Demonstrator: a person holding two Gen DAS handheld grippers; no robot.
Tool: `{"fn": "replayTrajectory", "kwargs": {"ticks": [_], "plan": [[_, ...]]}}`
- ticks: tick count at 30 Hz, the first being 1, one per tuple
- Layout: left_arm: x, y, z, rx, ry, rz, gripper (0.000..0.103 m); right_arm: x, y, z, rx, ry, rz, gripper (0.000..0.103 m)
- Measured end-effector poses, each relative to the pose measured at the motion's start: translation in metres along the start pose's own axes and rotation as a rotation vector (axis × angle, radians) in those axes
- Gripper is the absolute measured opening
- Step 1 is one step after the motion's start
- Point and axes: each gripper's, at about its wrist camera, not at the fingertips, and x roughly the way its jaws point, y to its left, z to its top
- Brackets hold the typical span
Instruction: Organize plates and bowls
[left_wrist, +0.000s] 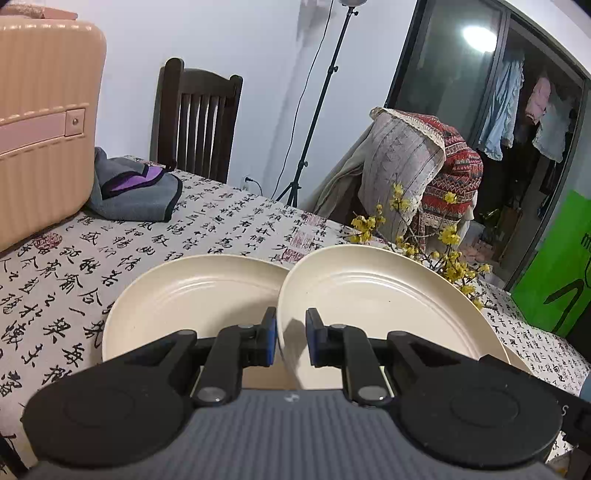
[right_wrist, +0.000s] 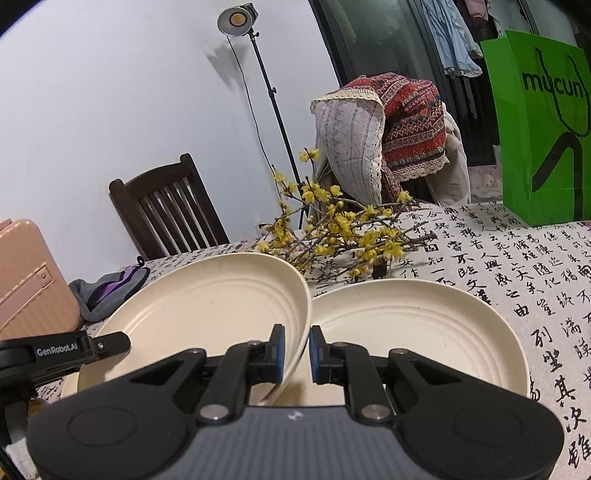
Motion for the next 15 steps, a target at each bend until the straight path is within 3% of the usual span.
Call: {"fn": "replayTrajectory", "kwargs": {"ticks": [15], "plan": [[-0.014, -0.004, 0.005, 0.006, -0.050, -0.012, 0.016, -0.012, 0.006, 0.007, -0.025, -0.044, 0.003, 0.013]]}}
